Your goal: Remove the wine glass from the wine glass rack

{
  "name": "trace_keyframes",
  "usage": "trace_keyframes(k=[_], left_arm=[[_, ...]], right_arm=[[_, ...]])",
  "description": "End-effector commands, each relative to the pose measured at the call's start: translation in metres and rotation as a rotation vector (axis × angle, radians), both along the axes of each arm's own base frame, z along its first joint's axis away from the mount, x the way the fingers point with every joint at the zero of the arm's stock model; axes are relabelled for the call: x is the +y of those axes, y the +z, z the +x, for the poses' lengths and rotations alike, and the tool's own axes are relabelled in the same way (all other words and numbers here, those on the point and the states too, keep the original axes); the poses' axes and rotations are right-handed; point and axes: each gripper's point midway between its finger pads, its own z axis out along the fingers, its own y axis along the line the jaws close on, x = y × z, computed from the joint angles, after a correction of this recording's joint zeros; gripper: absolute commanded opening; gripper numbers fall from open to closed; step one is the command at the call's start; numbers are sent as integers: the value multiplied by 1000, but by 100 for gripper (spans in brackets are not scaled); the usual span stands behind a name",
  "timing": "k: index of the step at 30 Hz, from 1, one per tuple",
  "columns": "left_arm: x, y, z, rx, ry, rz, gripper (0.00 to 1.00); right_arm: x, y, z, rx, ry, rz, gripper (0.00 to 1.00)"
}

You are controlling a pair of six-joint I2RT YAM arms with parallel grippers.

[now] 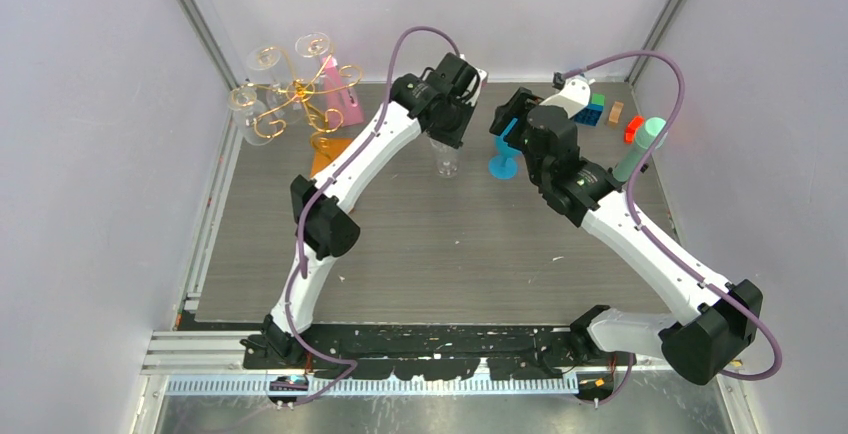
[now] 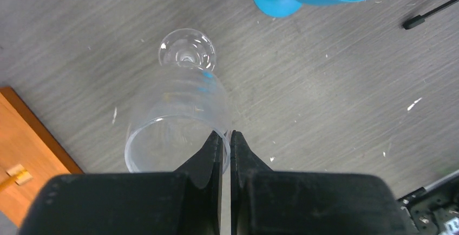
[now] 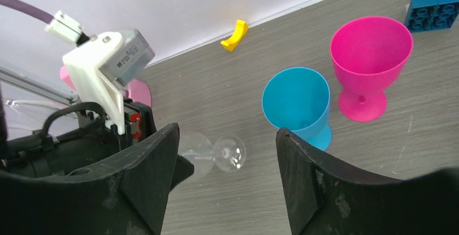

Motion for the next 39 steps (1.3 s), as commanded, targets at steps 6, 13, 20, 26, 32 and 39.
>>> trace_keyframes(k=[6, 13, 20, 26, 32, 39], left_arm=[[-29, 17, 28, -175, -107, -47, 0], [-33, 7, 30, -151, -98, -45, 1], [-37, 1, 31, -130, -80, -61, 18], [-41, 19, 40, -179, -50, -105, 34], [-43, 38, 44, -194, -26, -174, 47], [-32, 88, 45, -209, 0, -327, 54]], right_arm=[[-5, 13, -2, -6, -25, 34, 69], [-6, 14, -3, -6, -26, 28, 68], [-6, 14, -3, -5, -27, 17, 68], [-4, 17, -3, -4, -12, 24, 68], [6, 19, -4, 4, 31, 56, 68], [4, 35, -6, -27, 31, 69, 68]])
